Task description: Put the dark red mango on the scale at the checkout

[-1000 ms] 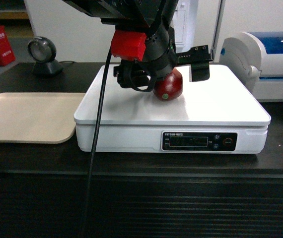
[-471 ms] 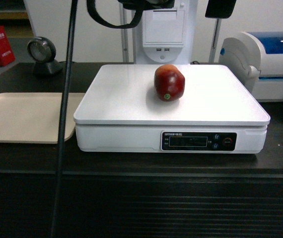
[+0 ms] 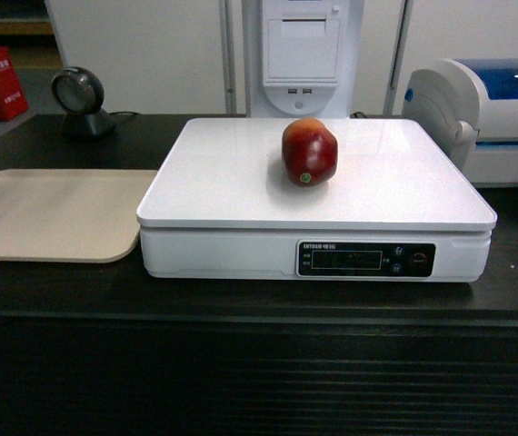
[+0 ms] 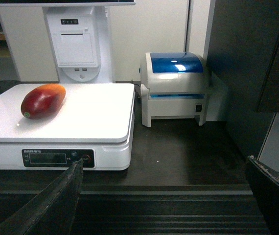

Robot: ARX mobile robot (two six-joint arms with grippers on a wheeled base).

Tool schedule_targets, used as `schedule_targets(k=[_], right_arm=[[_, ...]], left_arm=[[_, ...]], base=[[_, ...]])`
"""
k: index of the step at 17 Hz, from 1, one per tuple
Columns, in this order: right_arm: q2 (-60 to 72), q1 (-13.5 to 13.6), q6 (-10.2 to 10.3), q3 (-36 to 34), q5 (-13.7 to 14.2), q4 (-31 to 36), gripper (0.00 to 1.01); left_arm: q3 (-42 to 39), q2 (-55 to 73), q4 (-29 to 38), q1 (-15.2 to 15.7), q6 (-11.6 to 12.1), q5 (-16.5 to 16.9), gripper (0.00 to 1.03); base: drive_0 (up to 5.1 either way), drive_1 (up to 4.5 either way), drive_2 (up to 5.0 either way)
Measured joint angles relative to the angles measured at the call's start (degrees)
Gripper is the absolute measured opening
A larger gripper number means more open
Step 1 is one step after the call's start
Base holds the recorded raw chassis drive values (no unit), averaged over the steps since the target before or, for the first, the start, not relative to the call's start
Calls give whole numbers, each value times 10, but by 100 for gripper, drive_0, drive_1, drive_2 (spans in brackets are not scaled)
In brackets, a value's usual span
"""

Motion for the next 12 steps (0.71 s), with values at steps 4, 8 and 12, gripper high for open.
schedule_targets(k=[4,8,12], right_arm=[[0,0,0,0,0,0,98],[0,0,0,0,0,0,98],[0,0,0,0,0,0,98]], left_arm=[[-111,-124,31,119,34,28,98],[-240,-188,171,101,44,-9,72],[-399,-280,230,61,44,-49,27]], base=[[0,0,0],[0,0,0],[0,0,0]])
